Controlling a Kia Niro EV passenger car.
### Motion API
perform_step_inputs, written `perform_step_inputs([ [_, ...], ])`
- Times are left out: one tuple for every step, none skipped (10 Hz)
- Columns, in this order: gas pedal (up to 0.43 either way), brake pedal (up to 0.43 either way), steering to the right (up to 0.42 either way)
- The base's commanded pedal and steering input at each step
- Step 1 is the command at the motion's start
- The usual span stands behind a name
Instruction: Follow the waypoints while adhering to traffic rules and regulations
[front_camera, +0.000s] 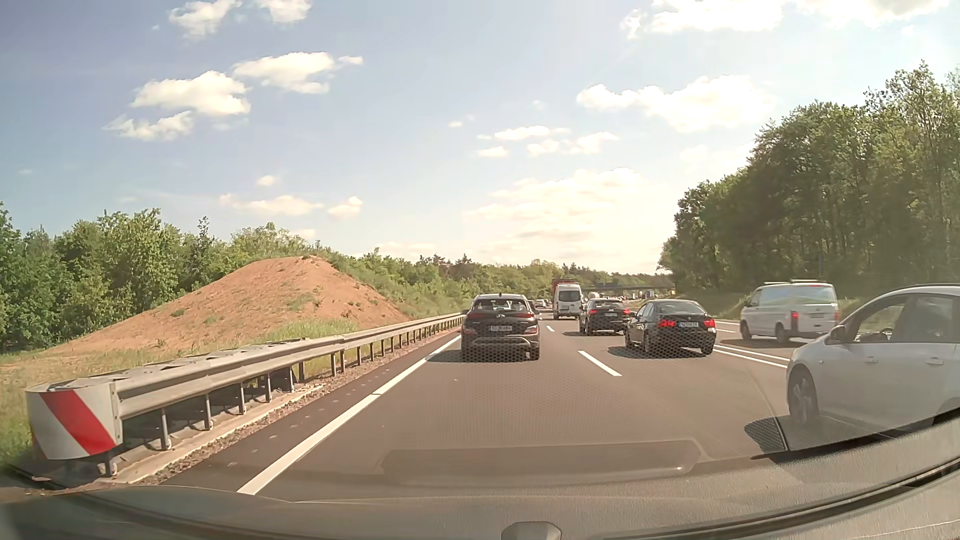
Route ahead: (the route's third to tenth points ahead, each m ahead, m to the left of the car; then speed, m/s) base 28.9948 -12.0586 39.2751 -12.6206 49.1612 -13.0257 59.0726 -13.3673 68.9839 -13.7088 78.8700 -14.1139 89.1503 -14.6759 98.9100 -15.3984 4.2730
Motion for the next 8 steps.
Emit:
perform_step_inputs([
  [0.039,0.0,0.001],
  [0.039,0.0,0.001],
  [0.039,0.0,0.001],
  [0.039,0.0,0.001],
  [0.039,0.0,0.001],
  [0.039,0.0,0.001],
  [0.039,0.0,0.001],
  [0.039,0.0,0.001],
])
